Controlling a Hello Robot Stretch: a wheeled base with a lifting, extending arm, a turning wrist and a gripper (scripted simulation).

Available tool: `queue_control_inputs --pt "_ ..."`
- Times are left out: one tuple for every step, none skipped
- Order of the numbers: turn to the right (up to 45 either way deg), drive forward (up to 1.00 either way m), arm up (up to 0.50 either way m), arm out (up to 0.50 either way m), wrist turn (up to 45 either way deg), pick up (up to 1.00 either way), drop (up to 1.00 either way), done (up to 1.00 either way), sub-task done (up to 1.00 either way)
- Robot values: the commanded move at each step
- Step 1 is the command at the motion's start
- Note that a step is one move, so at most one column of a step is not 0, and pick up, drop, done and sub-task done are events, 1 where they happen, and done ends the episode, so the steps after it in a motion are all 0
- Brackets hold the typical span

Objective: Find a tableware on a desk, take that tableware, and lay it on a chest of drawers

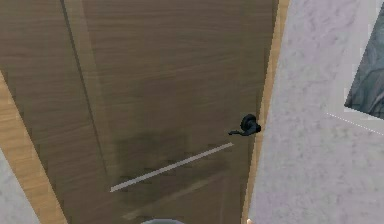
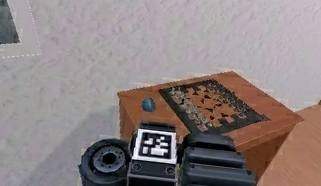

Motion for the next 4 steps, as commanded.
queue_control_inputs --pt "45.0 0.0 0.0 0.0 0.0 0.0 0.0 0.0 0.0" --pt "45.0 0.0 0.0 0.0 0.0 0.0 0.0 0.0 0.0" --pt "45.0 0.0 0.0 0.0 0.0 0.0 0.0 0.0 0.0" --pt "21.0 0.0 0.0 0.0 0.0 0.0 0.0 0.0 0.0"
